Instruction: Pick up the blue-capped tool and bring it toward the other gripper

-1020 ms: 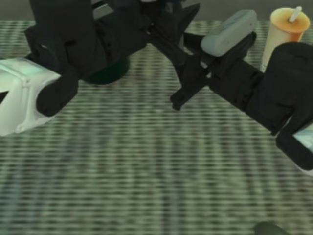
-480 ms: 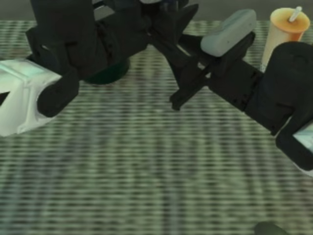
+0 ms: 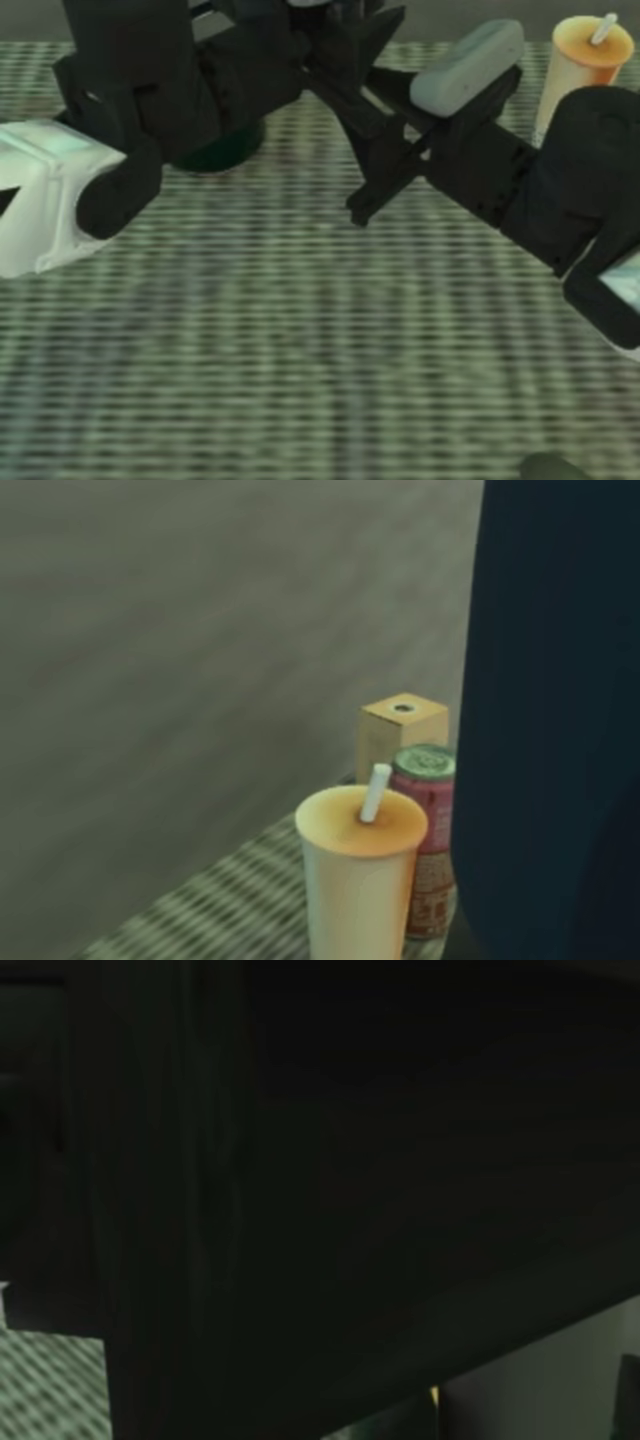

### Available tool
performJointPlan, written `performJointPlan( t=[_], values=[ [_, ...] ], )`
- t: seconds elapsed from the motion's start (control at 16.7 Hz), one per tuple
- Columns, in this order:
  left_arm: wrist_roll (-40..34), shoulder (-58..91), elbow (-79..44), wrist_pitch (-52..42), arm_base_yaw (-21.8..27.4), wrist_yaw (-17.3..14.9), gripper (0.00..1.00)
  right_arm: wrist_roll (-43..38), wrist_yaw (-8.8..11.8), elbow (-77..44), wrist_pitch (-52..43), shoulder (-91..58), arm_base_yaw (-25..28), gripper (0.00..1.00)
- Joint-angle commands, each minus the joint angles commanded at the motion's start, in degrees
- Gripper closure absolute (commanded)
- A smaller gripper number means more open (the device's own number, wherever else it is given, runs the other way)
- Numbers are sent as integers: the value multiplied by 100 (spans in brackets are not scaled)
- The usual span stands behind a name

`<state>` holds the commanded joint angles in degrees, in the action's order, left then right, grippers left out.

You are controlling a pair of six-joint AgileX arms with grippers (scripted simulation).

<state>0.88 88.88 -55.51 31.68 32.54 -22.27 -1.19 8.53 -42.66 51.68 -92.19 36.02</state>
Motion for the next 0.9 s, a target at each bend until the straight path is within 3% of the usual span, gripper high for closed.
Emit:
performJointPlan(
  t=[0.36,0.9],
  values=[
    [0,0,0,0,0,0,100,0,0,0,0,0,0,2],
    [8,-1,3,-2,0,3,100,-1,1,-1,0,4,10,0]
  ],
)
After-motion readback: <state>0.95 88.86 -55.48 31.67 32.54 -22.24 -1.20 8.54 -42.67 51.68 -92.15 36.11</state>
